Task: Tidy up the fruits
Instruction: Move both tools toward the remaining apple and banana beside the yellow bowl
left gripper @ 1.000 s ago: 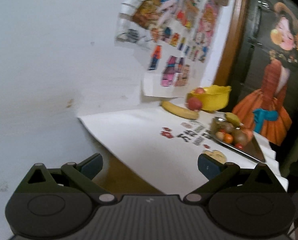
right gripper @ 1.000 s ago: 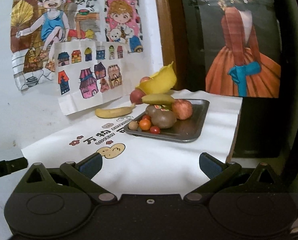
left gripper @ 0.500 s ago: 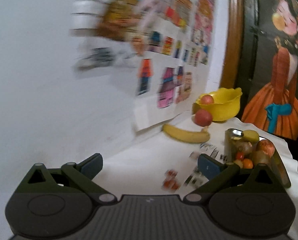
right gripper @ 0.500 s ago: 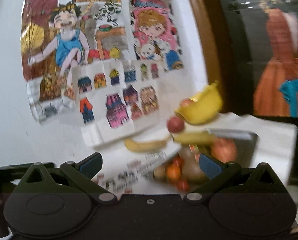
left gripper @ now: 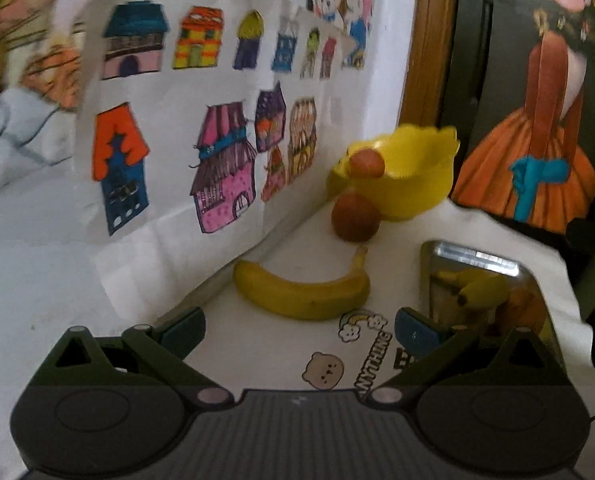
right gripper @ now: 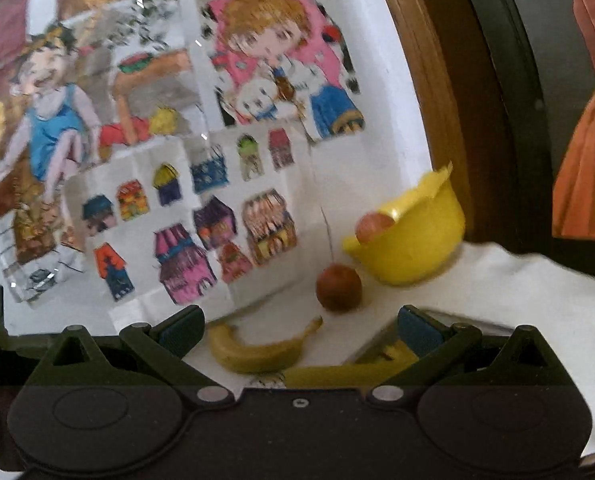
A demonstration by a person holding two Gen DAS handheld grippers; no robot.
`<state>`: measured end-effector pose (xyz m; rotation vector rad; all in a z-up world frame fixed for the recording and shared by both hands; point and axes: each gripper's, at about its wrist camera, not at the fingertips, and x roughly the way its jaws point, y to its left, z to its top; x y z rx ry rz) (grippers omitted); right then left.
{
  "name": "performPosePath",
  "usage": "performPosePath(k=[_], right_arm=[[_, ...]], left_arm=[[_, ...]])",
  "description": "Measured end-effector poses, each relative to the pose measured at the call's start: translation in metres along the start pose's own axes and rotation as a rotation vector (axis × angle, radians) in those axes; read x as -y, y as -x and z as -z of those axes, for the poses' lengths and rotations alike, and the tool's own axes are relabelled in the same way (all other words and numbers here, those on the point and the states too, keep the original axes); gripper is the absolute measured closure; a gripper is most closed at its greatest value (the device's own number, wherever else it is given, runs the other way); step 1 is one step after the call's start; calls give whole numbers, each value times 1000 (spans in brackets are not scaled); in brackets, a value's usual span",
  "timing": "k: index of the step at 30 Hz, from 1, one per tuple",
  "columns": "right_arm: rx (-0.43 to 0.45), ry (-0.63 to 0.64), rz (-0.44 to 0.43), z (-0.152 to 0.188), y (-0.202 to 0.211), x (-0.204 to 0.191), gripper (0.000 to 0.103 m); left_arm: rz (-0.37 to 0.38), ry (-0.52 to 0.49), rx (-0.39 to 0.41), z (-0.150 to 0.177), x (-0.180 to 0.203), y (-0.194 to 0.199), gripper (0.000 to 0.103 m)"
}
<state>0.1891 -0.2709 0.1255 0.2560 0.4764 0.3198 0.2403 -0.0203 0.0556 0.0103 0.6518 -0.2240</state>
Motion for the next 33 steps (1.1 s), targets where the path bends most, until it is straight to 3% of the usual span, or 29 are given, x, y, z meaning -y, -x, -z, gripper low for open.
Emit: performPosePath(k=[4,7,11,19,26,33], right_arm=[[-95,-13,45,-12,-18,-3,1],[-162,-33,79,-22,-39,-2,1],[-240,-42,138,-33,-77,-2,1],[-353,47,219,-49,-167,-5,1],[-406,74,217,-46,-244,-2,4],[-465,57,245,-44,-289,2,9]], left_arm=[[-12,-143,-56,-22,10,-13,0],[17,-310,-82,-33,22,-32,0],[49,-438,-103,-38,34,-65,0],[5,-538,-232,-36,43,-137,1],[71,-596,-269,-32,45,-158,5],[127,-604,-331,-34,39,-165,17]])
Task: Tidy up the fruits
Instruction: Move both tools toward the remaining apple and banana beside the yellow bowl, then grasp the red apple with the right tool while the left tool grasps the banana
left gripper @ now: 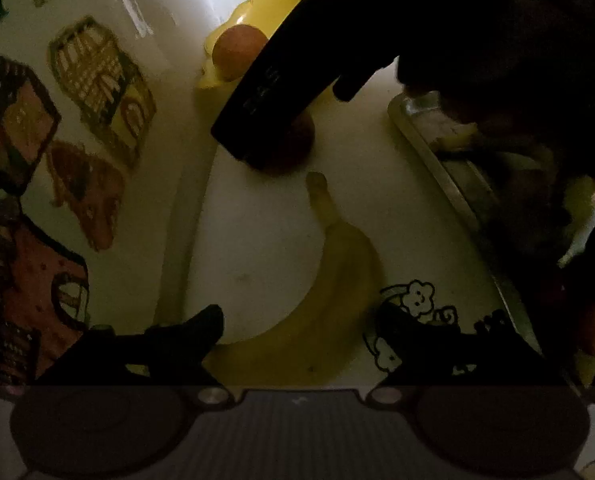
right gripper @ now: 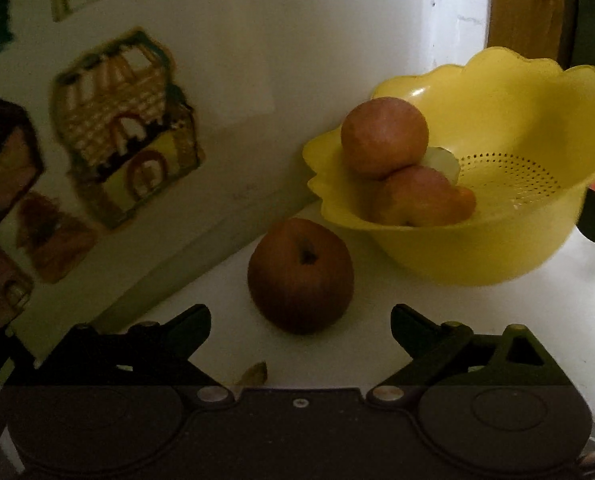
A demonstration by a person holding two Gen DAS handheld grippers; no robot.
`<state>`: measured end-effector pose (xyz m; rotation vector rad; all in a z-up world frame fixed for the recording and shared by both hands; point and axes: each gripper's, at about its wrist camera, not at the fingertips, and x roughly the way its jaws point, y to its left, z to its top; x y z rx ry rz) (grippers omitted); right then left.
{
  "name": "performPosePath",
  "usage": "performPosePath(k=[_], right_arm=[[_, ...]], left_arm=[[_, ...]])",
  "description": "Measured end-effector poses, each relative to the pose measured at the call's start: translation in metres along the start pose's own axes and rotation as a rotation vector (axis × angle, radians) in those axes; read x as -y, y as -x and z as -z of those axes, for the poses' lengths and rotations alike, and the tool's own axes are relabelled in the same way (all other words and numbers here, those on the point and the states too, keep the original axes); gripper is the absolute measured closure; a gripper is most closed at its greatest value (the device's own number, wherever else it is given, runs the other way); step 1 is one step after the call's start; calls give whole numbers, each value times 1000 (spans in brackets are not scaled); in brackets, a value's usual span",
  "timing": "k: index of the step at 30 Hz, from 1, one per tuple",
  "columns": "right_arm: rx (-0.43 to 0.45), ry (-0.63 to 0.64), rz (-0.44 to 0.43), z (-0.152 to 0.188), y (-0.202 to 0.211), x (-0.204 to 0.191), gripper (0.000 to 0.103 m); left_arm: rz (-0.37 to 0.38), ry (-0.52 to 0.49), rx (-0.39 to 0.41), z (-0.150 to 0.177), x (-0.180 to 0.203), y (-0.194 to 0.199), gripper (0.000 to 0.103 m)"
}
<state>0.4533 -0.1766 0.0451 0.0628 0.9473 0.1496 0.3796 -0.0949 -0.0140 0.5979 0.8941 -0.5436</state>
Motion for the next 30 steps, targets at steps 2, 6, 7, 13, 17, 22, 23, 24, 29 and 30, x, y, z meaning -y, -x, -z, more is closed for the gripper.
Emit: performPosePath(k=[2,6,7,13,17,22,23,24,29,30], right_arm=[[-13,-16,-7,-4,-6,-1,11],[-31,26,33,-12,-14,-9,11],[-41,29,41,-14,-17,-9,11],[-115,-27,35,-21,-36,-1,16],[-119,-42,35,-24,-42,2,25],[-110,-33,40,-23,-38,3,34],[-111,-37,36,-22,-38,4,34],[-114,-37,34,-21,-37,4,34],[-152,-32,0,-12,-24,1,34],[-160,-35,-12,-11,-20,1,34]], left_arm=[[14,7,-9,1,-2,1,18],[28,-11,-15,1,-4,-2,21],[31,-12,-17,0,-4,-3,21],[90,11,-38,-7,-11,-7,29],[106,25,-56,-11,-13,-6,35],[114,58,-77,-12,-15,3,45],[118,86,-87,-11,-16,5,45],[120,122,-99,-11,-18,7,45],[109,282,-137,-3,-22,18,47],[118,310,-141,-1,-24,21,49]])
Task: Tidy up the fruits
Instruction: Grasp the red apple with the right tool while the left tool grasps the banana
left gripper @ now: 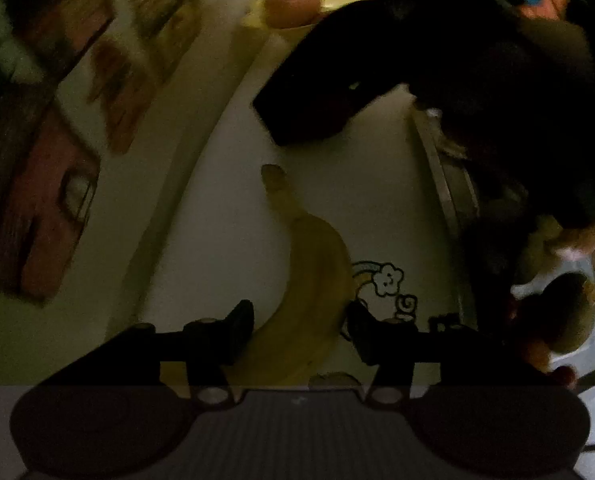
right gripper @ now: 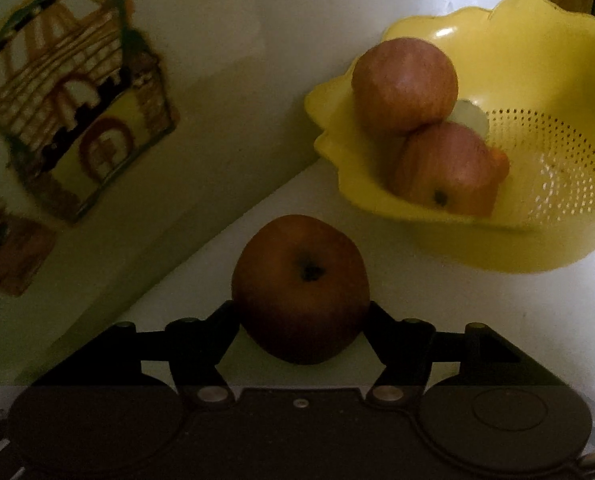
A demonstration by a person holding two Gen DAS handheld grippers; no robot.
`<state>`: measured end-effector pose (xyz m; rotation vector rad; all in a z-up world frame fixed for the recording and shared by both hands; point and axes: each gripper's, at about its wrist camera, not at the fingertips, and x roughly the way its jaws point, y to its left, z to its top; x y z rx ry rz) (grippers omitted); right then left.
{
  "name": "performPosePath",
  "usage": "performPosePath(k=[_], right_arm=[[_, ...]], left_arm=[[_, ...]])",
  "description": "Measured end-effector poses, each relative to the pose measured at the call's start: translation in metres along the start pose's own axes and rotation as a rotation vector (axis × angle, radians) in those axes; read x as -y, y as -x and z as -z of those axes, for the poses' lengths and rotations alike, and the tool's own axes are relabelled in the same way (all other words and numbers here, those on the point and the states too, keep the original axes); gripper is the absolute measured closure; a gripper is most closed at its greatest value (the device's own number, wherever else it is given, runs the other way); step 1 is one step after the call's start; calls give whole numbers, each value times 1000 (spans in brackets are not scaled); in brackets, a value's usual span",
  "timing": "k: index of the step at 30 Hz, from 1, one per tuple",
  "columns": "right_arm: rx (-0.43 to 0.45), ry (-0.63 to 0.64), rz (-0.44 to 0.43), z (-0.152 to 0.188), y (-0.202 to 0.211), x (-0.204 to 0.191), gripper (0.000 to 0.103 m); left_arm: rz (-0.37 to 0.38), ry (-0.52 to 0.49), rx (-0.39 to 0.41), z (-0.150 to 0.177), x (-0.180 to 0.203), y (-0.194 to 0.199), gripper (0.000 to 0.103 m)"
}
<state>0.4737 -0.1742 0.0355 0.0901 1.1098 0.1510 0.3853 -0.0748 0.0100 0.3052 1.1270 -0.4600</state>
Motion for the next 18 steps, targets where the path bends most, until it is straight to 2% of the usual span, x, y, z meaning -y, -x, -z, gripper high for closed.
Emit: performPosePath(k=[2,4,7,9,12,18], right_arm=[[-7,9,-28,4,9,-1,35],[0,27,-45,10,19,-3,35],[33,50,-67,18,35,-8,36],[55,57,-73,21,43,-11,36],[67,79,-73,29,49,-14,36],[76,83,-65,53,56,-22,34]], left_arm=[[18,23,-1,0,-4,2,49],[27,3,-10,-1,-6,0,48],[29,-42,-31,-5,-3,-5,37],[23,-47,-34,-7,-2,-5,37],[21,-36,-17,-8,-2,-2,52],[30,4,-13,-3,-9,6,54]])
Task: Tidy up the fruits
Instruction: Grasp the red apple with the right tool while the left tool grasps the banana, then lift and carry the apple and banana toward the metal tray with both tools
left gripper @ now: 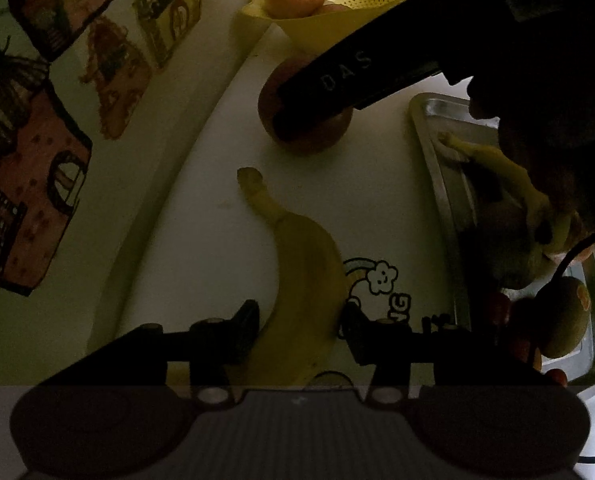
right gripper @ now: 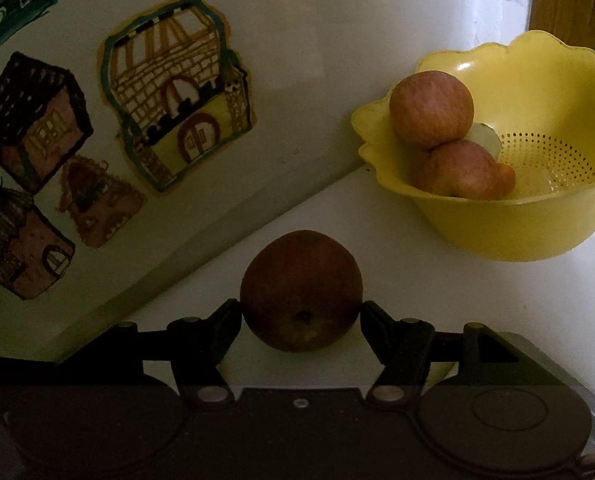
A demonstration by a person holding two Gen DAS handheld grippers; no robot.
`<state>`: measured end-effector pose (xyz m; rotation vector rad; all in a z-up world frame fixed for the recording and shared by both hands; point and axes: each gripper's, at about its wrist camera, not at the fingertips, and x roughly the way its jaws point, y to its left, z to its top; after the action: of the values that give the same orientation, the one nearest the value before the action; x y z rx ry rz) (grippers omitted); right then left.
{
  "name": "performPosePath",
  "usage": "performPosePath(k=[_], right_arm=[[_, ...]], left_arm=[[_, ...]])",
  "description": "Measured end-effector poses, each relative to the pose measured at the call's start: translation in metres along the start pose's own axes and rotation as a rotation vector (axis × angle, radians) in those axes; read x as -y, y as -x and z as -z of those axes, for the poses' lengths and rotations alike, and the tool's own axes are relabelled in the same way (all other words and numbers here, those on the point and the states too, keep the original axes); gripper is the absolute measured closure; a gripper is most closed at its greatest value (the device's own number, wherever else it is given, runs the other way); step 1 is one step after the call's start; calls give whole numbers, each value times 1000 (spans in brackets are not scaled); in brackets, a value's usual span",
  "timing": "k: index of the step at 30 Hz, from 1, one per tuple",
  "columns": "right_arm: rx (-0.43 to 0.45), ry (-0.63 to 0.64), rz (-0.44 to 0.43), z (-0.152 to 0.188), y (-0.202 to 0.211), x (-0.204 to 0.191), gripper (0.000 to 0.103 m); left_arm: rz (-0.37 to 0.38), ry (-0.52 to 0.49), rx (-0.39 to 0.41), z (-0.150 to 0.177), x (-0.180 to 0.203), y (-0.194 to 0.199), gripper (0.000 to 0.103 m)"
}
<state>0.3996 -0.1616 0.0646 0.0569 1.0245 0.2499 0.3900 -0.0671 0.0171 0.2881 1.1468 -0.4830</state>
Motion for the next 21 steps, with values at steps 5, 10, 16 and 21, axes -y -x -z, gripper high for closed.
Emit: performPosePath(k=[5,10,16,21], right_arm=[[-14,-10,32,-11,-12,1,28],[-53,-81,21,-14,-28,9,30],[-19,-162,-14,-18,-25,15,40],[-12,-179,-9,-18,-22,10,24]], left_arm=[[2,22,0,7,-2,3,54],[8,51,12,10,-9,6,55],[24,83,26,16,-19,12,55],[32,107,29,22,-22,15,56]])
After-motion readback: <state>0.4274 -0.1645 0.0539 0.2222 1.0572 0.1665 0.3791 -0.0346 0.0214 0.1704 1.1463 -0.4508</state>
